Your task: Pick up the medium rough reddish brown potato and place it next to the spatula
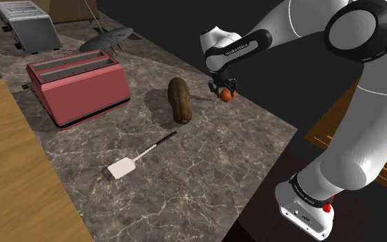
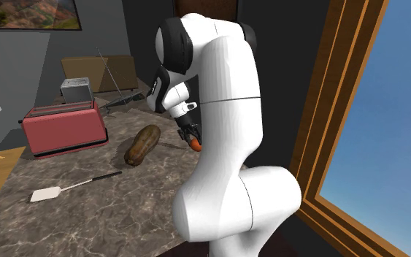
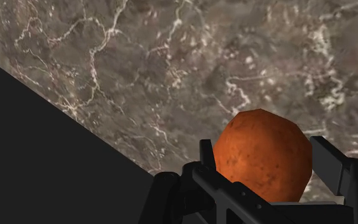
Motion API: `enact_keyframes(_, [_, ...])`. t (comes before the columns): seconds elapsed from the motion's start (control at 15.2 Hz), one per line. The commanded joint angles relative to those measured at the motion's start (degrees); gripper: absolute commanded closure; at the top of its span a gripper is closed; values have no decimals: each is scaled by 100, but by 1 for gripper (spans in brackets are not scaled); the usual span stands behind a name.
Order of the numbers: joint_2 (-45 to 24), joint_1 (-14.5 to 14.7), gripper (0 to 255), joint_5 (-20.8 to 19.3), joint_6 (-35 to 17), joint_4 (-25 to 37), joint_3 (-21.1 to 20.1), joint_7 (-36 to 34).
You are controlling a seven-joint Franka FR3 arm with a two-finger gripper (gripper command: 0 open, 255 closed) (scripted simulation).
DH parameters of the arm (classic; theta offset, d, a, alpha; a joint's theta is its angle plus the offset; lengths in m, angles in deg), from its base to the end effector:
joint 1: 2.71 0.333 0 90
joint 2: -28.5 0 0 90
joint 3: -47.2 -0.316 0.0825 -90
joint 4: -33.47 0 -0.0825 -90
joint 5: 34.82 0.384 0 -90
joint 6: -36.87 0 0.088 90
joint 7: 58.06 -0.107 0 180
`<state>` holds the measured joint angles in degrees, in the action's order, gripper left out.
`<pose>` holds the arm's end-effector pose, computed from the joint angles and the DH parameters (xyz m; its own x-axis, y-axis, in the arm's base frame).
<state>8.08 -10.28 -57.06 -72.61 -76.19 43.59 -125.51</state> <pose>0.5792 -0.0686 0.2890 0.5172 -0.8490 0.1079 -0.7897 -0.4249 0.4426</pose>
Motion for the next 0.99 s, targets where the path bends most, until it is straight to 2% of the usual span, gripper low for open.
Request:
enact_keyframes(0.0, [44, 0, 255, 11, 57, 18, -3, 22])
enact_keyframes(0.92, [560, 14, 255, 141, 909, 405, -38, 330])
